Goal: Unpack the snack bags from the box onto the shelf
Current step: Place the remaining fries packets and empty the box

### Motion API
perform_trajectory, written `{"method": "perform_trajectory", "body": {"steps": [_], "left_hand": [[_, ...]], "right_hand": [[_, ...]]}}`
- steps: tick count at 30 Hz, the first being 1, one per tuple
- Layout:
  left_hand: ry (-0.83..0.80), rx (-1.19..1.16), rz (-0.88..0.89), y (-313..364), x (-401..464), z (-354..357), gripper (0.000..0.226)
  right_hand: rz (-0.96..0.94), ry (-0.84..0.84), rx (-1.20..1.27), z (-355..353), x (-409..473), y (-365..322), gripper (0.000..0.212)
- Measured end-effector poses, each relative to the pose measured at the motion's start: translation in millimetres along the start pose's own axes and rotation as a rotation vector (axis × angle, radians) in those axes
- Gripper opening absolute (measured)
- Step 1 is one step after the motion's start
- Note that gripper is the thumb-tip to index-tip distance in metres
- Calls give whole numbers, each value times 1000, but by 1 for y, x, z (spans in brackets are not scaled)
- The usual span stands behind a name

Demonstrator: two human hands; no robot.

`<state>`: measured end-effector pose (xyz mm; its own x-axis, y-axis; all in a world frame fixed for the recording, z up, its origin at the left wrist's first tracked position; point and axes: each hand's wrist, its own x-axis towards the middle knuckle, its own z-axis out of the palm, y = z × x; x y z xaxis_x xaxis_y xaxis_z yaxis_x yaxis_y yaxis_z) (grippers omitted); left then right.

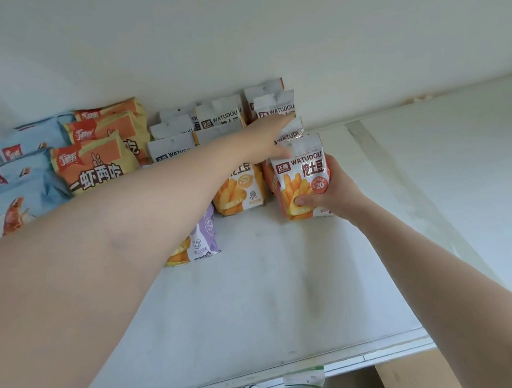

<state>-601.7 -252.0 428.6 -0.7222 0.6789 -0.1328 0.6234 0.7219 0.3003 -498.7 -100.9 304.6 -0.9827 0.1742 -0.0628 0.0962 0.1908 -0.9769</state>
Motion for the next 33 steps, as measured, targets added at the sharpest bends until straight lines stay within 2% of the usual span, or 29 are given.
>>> {"method": "perform_trajectory", "body": {"steps": [6, 11, 14, 17, 21, 26, 33], "left_hand": [[-53, 69, 32, -1, 15, -6, 76], [-94, 48, 7, -15, 29, -6, 90], [-83, 73, 20, -18, 29, -6, 102], [-29, 186, 56, -19, 26, -6, 103], [-50, 224, 48, -27, 24, -4, 108], [-116, 256, 77, -33, 25, -4, 117], [-82, 394, 126, -32, 21, -1, 125]], "right_hand": [[-65, 24, -9, 8, 15, -1, 124], [-116, -63, -14, 9, 29, 1, 117], [-113, -12, -10, 11, 30, 4, 115], [-114, 107, -26, 20, 22, 12, 116], [-181, 127, -47, 33, 17, 24, 106], [-220, 104, -72, 35, 22, 17, 121], [-239, 70, -81, 35, 14, 16, 133]]}}
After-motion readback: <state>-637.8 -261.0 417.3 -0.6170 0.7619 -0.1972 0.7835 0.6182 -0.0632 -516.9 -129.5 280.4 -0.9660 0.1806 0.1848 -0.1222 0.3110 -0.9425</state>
